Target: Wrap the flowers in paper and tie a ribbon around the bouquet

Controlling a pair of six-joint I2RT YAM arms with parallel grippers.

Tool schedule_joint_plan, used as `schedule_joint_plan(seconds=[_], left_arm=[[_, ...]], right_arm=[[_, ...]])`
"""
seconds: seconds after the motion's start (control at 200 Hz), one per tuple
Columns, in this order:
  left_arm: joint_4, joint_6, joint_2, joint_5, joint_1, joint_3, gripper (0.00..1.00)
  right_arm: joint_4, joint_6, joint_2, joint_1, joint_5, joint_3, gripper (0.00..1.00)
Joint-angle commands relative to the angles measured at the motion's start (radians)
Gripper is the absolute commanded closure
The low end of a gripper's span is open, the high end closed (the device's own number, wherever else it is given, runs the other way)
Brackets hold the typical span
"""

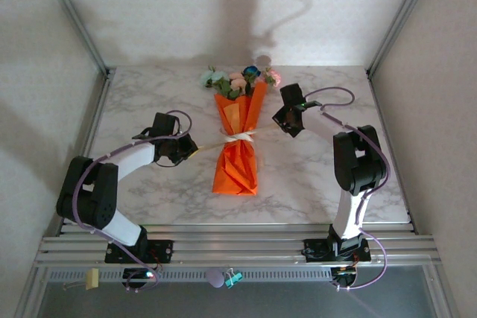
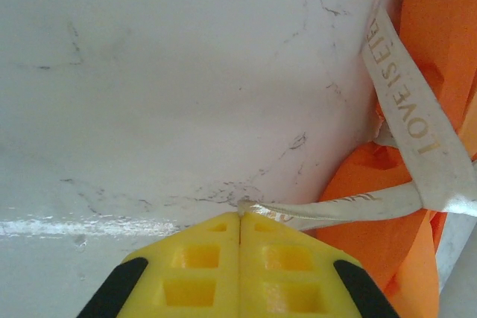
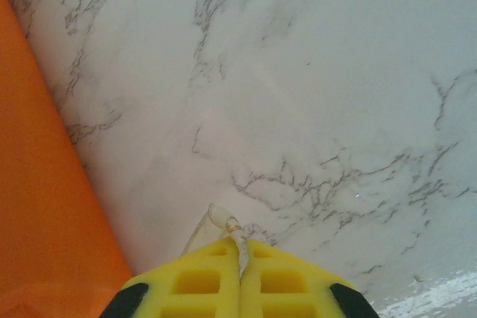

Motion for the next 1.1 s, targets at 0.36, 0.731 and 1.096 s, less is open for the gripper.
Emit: schedule_joint_plan(seconds=[0.36,0.731,1.096], left_arm=[[-0.039,0.026,-0.039,-0.052,0.038,-0.016,1.0],[-0.047,0.032,-0.042,-0.052,0.054,-0.015,1.0],[-0.056,0.033,-0.065,-0.061,0.072,-0.028,1.0]], right_arm=[[-0.058,-0.048,-0.006,-0.048,0.086,0.017,1.0],[-0.059,-0.059,-0.018,-0.087,0.091,-0.003,1.0],[-0.059,-0.066,-0.034,-0.115,0.096,-0.028,1.0]])
